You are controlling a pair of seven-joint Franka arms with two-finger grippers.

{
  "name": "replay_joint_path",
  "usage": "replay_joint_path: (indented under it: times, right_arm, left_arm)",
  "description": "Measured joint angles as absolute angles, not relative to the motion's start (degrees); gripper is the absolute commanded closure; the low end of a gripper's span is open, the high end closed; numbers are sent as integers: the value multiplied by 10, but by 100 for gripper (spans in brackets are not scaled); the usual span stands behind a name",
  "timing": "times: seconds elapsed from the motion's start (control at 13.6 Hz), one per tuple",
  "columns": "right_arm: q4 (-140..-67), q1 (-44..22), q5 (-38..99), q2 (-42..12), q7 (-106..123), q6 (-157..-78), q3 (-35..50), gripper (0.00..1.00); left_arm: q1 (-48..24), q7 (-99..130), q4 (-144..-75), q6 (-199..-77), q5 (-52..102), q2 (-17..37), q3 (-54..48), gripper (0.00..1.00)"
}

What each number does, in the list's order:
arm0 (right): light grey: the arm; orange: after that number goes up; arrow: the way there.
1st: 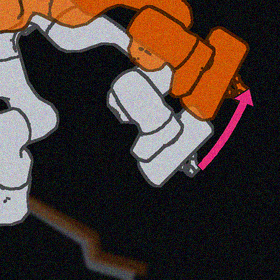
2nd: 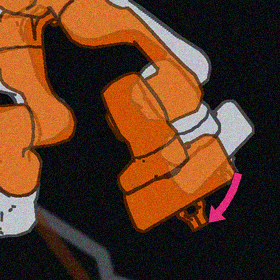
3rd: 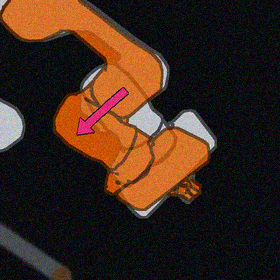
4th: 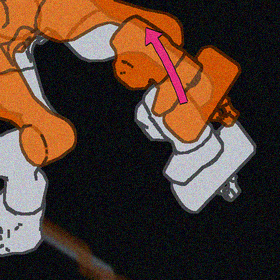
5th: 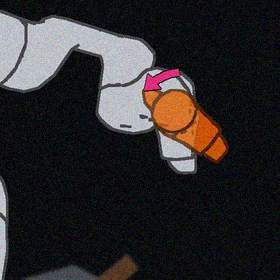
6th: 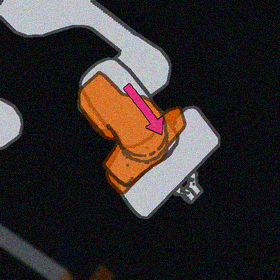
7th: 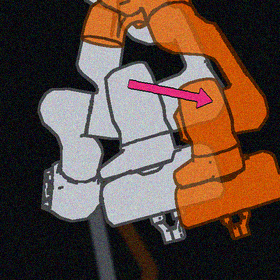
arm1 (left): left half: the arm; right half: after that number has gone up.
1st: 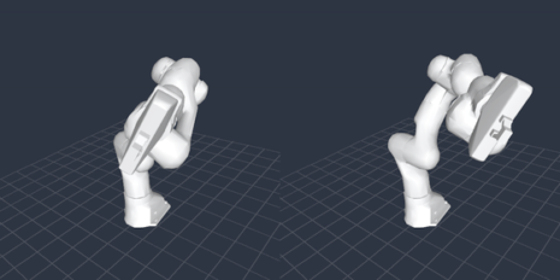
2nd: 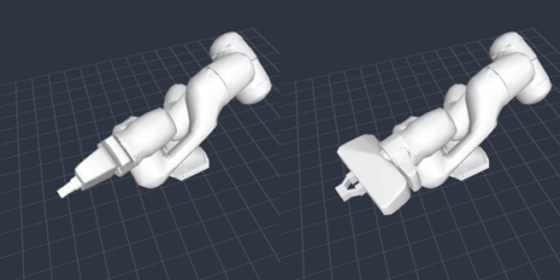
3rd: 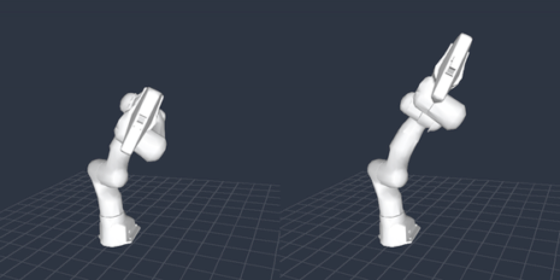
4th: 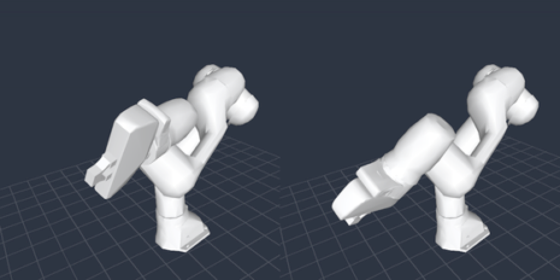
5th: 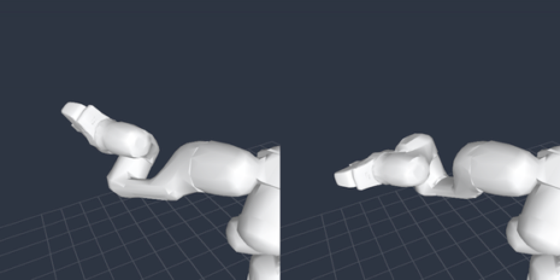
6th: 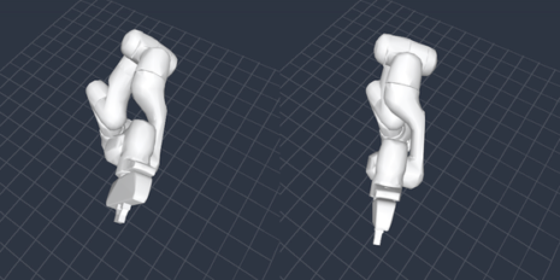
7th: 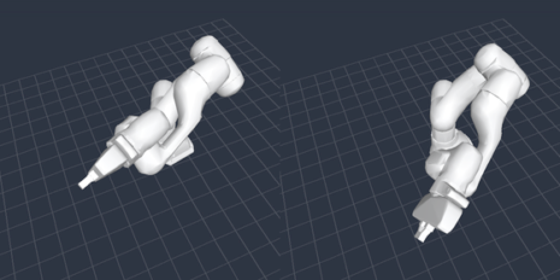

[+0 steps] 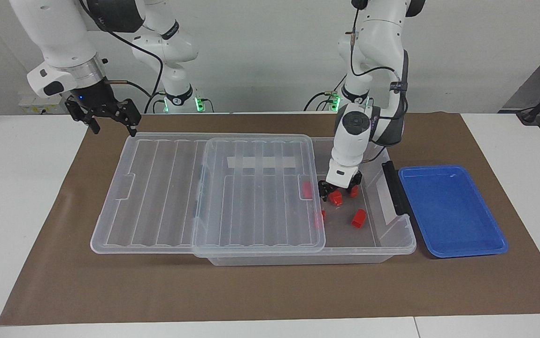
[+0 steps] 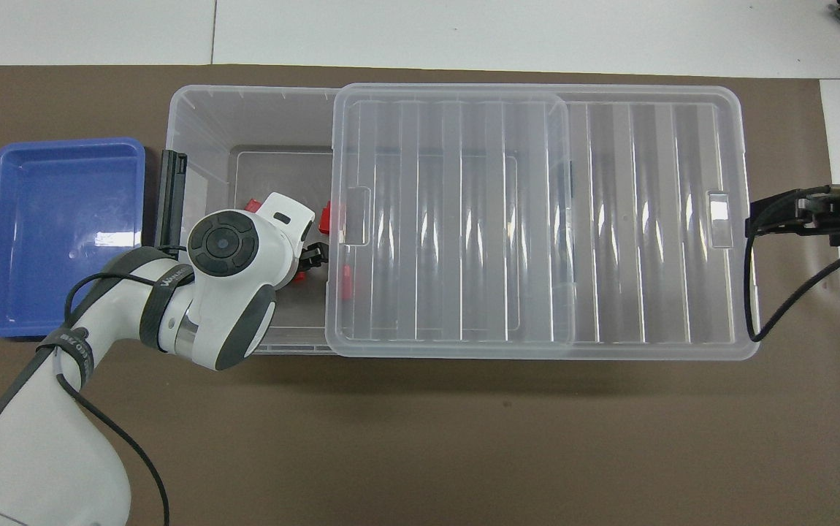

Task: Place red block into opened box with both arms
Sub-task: 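Lower the red block into the box and open the left gripper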

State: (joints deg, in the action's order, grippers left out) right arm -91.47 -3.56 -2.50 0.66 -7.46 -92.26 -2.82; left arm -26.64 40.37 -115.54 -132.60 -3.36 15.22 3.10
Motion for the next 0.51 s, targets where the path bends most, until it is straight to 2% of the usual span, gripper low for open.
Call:
replay_joint_path:
  times: [0.29, 0.51]
  right_arm:
    - [-915, -38, -38, 7, -75, -923, -25, 0]
    - [-915, -38, -38, 7, -73, -923, -25, 1]
  left_arm:
    - [-259, 404, -1061, -1184, -30, 126, 39, 0]
    - [-233, 376, -952, -991, -31, 70, 50, 0]
